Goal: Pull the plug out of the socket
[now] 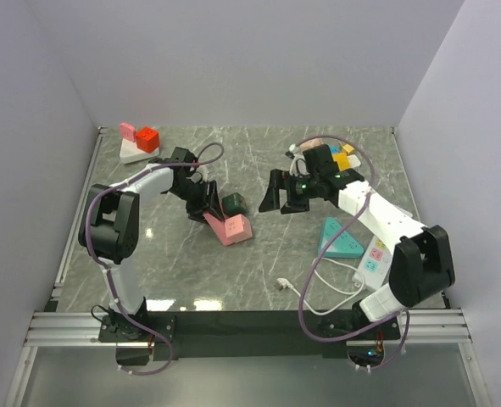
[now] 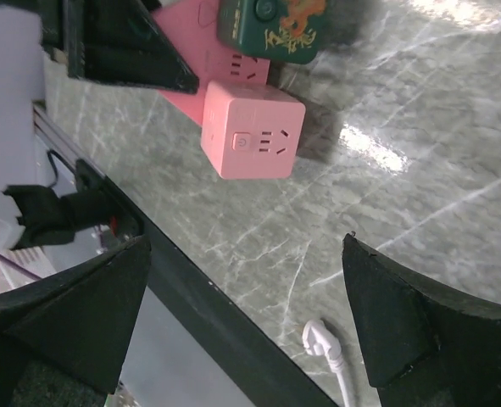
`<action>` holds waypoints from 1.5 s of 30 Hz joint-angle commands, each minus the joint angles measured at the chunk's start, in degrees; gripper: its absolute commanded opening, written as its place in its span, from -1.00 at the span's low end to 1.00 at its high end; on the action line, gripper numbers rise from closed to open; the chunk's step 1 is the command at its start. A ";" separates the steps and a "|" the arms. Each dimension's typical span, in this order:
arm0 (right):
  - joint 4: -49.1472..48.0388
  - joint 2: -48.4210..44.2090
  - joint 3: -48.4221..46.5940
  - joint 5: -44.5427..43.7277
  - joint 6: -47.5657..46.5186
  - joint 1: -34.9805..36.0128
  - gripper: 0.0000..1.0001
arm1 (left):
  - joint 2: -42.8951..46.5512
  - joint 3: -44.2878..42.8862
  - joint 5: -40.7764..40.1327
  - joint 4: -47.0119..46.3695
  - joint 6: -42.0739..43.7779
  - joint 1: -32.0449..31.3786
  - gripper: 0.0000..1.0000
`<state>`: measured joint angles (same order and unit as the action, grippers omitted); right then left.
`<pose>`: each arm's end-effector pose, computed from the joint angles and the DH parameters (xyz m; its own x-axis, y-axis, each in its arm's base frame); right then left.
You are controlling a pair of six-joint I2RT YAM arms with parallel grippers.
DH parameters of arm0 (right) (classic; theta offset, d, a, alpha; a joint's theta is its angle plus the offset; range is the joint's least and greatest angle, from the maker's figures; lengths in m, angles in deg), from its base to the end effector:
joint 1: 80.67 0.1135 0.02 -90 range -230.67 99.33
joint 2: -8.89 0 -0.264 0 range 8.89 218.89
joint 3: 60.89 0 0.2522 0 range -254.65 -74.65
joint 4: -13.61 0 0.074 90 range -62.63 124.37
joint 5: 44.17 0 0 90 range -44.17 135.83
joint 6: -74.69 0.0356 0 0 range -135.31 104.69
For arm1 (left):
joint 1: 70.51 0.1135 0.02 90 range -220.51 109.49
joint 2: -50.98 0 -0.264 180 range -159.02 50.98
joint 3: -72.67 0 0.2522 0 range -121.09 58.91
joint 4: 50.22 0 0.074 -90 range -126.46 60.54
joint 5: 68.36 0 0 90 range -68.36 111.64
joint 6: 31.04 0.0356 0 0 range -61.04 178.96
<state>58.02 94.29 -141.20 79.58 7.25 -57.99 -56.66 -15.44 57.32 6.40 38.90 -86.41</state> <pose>0.2852 0.1406 0.2755 -0.8986 -0.0298 -0.4377 -0.3343 0.6925 0.6393 0.3428 -0.1192 0.1809 -0.9995 -0.0050 -0.0306 0.0149 0.7891 -0.6141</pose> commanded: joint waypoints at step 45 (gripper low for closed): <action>-32.24 24.81 0.80 7.38 24.35 11.08 -1.00 | 13.74 2.36 -29.07 -6.02 -16.94 2.89 0.32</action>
<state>26.85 119.89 -139.60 85.09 27.43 -47.15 -51.44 -13.84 44.71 3.49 29.37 -85.74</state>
